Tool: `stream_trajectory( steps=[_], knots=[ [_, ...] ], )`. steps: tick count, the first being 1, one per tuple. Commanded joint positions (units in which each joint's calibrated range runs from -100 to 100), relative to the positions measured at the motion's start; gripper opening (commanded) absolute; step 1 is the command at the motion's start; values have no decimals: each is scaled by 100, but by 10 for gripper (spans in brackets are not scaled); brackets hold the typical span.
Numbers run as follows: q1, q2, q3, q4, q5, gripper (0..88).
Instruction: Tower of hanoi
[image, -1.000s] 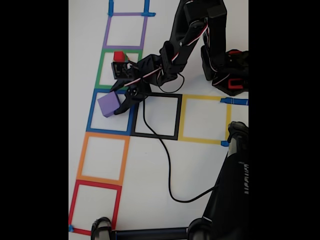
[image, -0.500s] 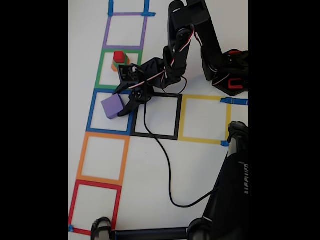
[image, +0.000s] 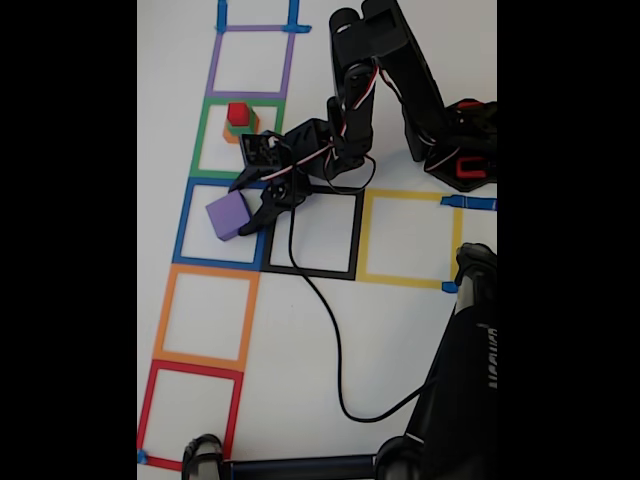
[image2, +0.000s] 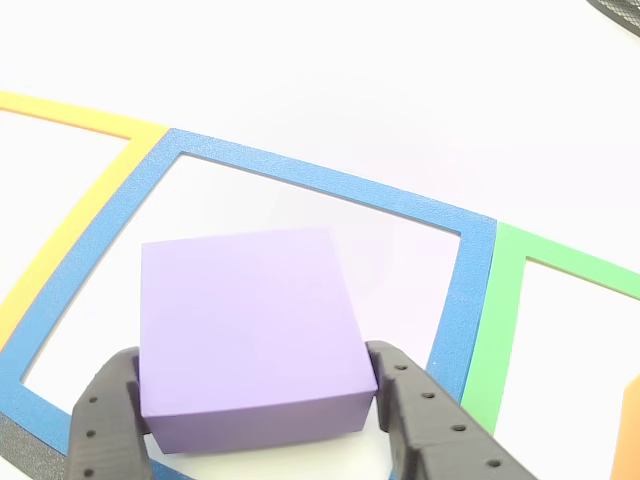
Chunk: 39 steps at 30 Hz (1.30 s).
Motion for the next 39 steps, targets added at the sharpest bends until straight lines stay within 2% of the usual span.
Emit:
stream_trajectory(
  steps=[1, 6, 11, 14, 17, 20, 24, 28, 34, 39],
  knots=[
    [-55, -30, -136, -212, 36, 268],
    [-26, -86, -145, -236, 36, 297],
    [-64, -353, -145, -236, 36, 281],
    [-132, -781, -145, -42, 36, 219],
    [-141, -1523, -90, 549, 36, 71],
    [22, -2428, 146, 1359, 36, 21],
    [329, -4002, 291, 3302, 36, 10],
    [645, -5803, -136, 6161, 36, 9],
    [1163, -7555, -2054, 10379, 36, 9],
    [2006, -7765, -4163, 12768, 36, 9]
  ],
)
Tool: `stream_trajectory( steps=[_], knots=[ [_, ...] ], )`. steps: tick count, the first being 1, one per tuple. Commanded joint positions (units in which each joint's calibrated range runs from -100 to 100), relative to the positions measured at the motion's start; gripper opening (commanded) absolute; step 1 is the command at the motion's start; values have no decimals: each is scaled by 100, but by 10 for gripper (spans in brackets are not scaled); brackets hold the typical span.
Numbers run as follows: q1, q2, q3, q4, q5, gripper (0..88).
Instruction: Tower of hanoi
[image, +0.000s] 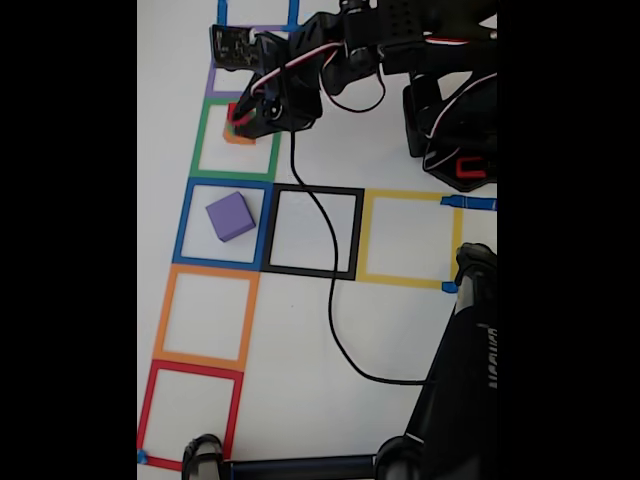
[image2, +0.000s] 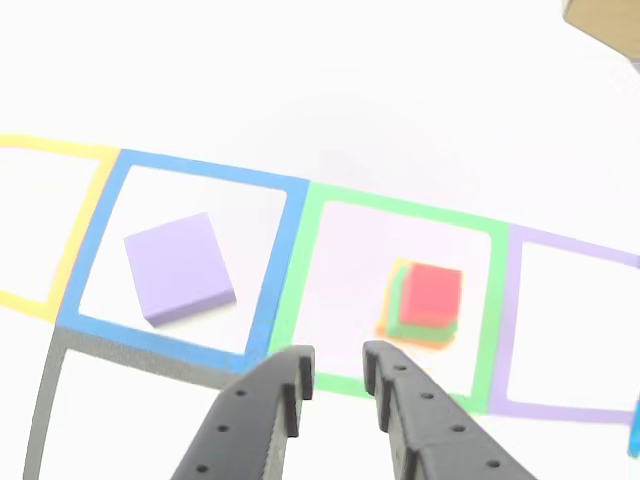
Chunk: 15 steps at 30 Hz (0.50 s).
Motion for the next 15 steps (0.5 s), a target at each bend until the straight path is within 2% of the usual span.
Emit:
stream_trajectory(
  steps=[1, 8, 15],
  knots=[
    [898, -244, -2120, 2217, 0, 9],
    [2116, 313, -4620, 3893, 0, 9],
    [2691, 103, -4138, 3748, 0, 11]
  ],
)
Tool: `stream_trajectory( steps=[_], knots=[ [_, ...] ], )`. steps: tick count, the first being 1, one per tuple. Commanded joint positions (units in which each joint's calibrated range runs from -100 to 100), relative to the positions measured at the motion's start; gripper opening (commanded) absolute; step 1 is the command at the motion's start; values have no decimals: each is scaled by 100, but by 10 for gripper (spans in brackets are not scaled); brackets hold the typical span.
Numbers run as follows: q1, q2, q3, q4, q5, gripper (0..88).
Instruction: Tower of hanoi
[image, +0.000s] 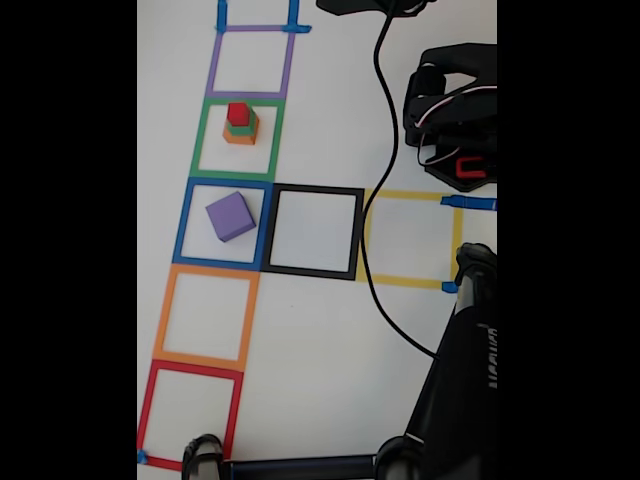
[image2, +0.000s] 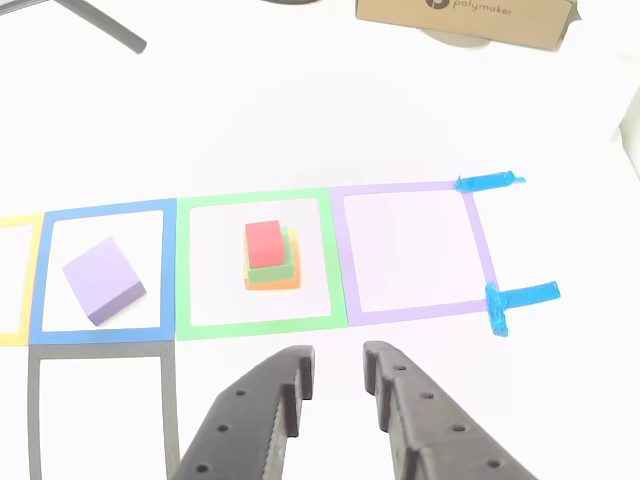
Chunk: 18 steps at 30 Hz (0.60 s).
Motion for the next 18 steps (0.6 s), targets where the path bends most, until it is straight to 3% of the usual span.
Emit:
stream_trajectory(
  steps=[1, 10, 18],
  knots=[
    [379, -162, 526, -268, 0, 14],
    [408, -606, 3080, -2316, 0, 124],
    [466, -808, 5780, -5393, 0, 276]
  ],
)
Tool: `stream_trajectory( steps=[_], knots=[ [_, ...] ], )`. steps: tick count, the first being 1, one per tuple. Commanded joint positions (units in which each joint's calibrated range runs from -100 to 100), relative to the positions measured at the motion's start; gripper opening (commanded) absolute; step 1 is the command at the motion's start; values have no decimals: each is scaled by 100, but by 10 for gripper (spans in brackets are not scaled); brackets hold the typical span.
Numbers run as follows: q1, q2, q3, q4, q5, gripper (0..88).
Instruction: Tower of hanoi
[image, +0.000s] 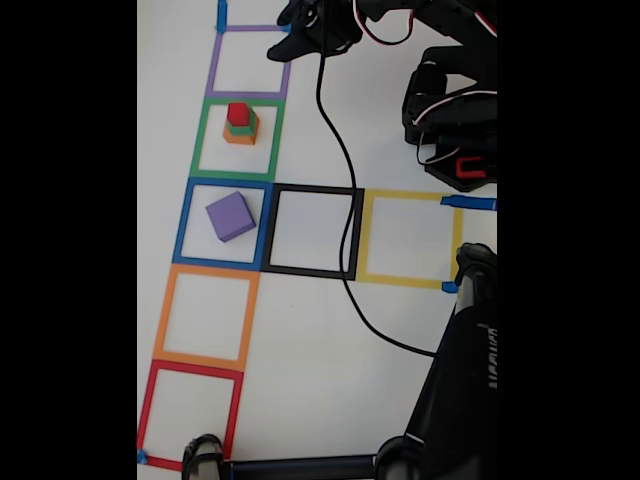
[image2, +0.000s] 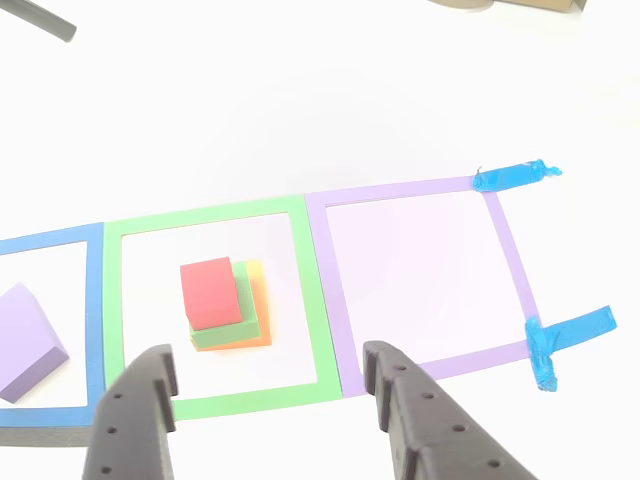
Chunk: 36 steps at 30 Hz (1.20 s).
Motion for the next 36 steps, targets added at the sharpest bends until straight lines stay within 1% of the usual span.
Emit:
stream_trajectory(
  steps=[1, 6, 10, 13, 16, 20, 29, 36],
  knots=[
    [49, -25, 1023, -1646, 0, 283],
    [-287, 411, 1932, -3362, 0, 302],
    [-412, 1243, 2814, -5597, 0, 314],
    [-508, 1856, 2932, -6367, 0, 316],
    [-651, 2325, 3068, -7055, 0, 317],
    [-776, 2866, 3114, -7662, 0, 317],
    [-690, 4690, 3014, -9371, 0, 315],
    [-632, 5223, 3068, -9784, 0, 309]
  ],
)
